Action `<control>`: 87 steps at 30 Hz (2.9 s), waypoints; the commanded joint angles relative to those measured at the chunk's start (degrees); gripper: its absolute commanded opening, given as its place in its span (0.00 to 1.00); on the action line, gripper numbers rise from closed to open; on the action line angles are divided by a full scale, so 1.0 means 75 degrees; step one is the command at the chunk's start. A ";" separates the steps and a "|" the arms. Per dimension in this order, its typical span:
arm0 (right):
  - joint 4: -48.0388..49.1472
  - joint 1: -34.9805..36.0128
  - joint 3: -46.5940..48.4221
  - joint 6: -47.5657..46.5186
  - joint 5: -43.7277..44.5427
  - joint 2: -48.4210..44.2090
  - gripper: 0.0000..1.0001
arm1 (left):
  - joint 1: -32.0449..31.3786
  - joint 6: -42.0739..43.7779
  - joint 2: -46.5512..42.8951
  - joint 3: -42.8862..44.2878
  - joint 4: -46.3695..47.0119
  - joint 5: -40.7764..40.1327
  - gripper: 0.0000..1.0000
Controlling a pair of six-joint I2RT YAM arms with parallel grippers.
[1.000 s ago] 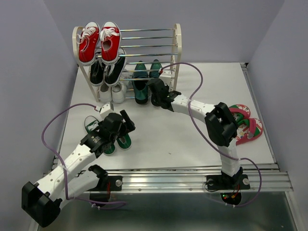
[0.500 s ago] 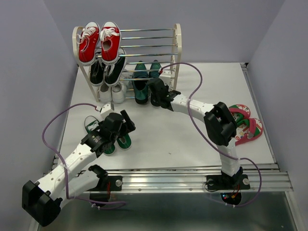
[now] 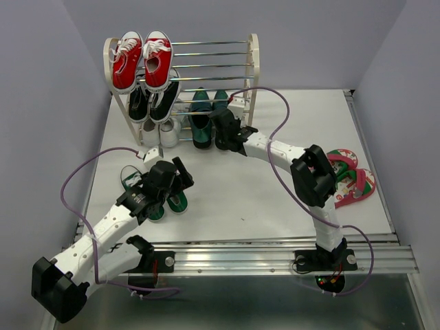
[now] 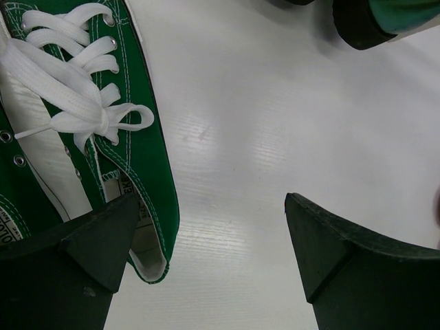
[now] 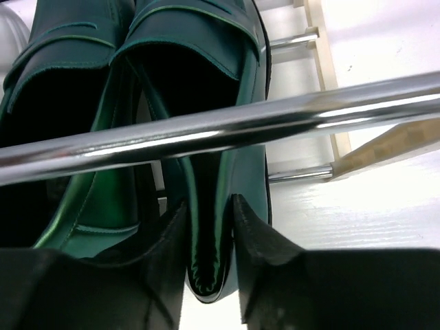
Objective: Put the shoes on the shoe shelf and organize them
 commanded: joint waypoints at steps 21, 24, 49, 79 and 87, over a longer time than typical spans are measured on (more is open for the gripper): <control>0.0549 -0.0041 0.0454 0.0137 -0.0168 -0.0317 0.87 | -0.0044 0.0077 -0.0052 0.0062 0.0032 -0.0149 0.99; 0.0538 -0.0041 0.0326 0.0136 -0.0332 -0.0457 0.92 | -0.0044 0.0077 -0.0064 0.0062 0.0021 -0.0126 0.99; -0.0750 0.0041 -0.3328 0.0440 -0.1529 -0.4053 1.00 | -0.0032 -0.0544 -0.0427 0.0355 -0.0998 -0.0091 0.99; -0.2099 -0.4539 -0.4504 0.1460 0.1448 -0.3706 0.90 | -0.0032 -0.0169 -0.0556 -0.0160 0.0067 0.0694 0.99; -0.1690 -0.4823 -0.4480 0.1228 0.1625 -0.3270 0.20 | -0.0032 -0.0181 -0.0767 -0.0172 -0.0132 0.0460 0.99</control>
